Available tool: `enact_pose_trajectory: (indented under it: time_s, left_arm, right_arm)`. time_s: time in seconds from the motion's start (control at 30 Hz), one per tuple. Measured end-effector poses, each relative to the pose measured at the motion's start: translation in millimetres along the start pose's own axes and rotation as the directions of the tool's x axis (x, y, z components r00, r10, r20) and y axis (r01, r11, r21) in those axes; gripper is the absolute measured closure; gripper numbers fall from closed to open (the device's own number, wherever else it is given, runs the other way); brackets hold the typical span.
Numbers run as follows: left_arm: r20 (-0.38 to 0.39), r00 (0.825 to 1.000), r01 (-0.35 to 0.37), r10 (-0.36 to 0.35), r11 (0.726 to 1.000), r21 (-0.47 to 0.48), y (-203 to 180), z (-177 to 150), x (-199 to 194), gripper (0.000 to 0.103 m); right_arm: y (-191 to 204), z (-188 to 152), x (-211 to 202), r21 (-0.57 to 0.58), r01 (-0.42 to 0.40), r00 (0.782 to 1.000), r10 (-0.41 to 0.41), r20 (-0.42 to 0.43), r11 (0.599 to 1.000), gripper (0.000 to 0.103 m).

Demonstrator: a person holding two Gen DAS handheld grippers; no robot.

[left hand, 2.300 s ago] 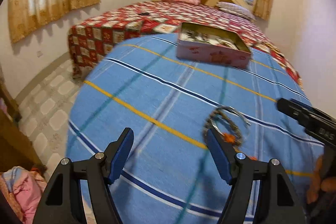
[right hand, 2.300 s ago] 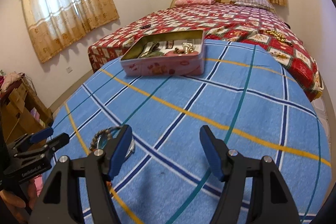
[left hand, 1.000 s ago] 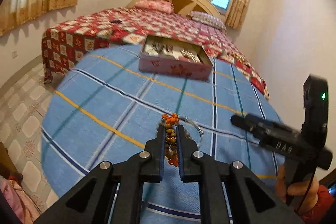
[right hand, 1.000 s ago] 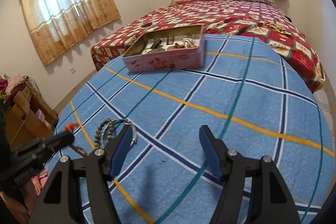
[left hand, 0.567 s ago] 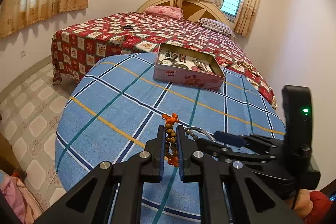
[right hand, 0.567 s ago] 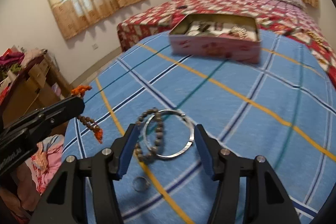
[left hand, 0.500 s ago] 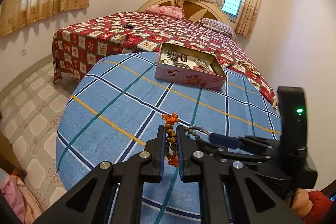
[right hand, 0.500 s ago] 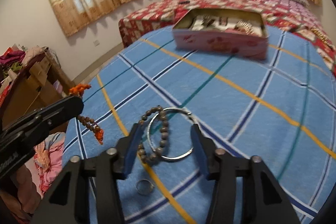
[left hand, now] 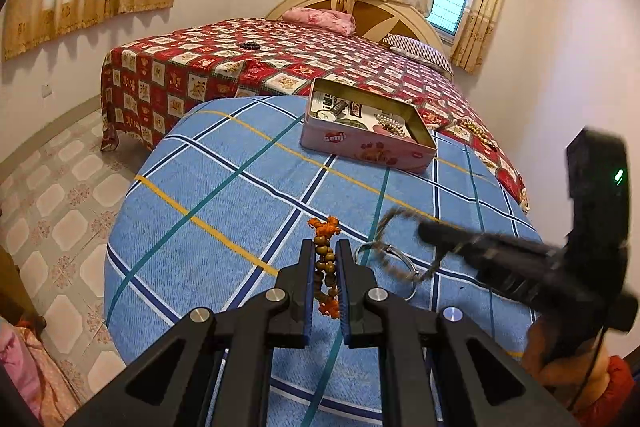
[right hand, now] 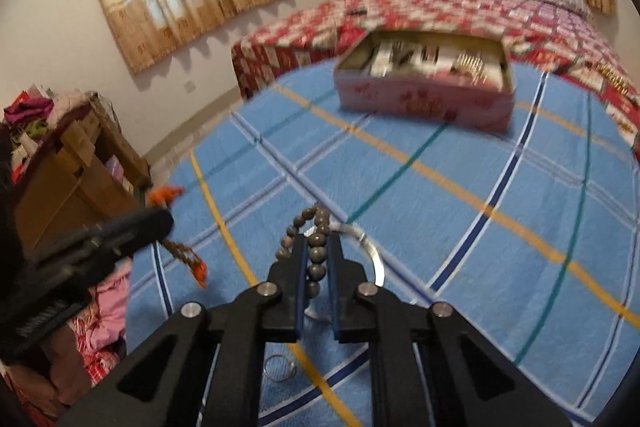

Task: Organize jewelry
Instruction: 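Carry both bead bracelets into the pink tin with both tools and release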

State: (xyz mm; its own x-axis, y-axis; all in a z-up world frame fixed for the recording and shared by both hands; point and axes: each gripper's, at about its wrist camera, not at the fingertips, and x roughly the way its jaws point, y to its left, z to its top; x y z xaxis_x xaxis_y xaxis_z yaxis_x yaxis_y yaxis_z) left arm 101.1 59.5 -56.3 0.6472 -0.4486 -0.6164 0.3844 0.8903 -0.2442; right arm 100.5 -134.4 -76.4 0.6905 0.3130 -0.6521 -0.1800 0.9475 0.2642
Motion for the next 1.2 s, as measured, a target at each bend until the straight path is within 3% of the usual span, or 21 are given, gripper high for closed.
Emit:
enact_pose_trajectory:
  time_s: [0.33,0.63,0.87,1.2]
  left_arm:
    - [-0.003,1.000,0.026,-0.026,0.999,0.045,-20.9,16.4,14.8,0.094]
    - [0.040,0.998,0.043,-0.046,0.996,0.079,-39.5,61.5,43.1,0.094]
    - [0.057,0.998,0.021,-0.026,0.995,0.098,-47.4,106.2,89.0,0.094]
    - [0.037,0.999,-0.019,0.015,0.992,0.124,-42.8,149.0,177.9,0.094]
  right_arm:
    - [-39.9,35.1,-26.3,0.051,0.079,0.991,-0.084,0.104,0.996,0.090]
    - [-65.3,81.0,-29.1,0.055,0.108,0.975,-0.117,0.191,0.993,0.090]
    - [-94.1,114.7,4.9,0.112,0.110,0.970,-0.131,0.207,0.988,0.090]
    - [-130.6,140.0,82.0,0.156,0.127,0.981,-0.147,0.125,0.980,0.090]
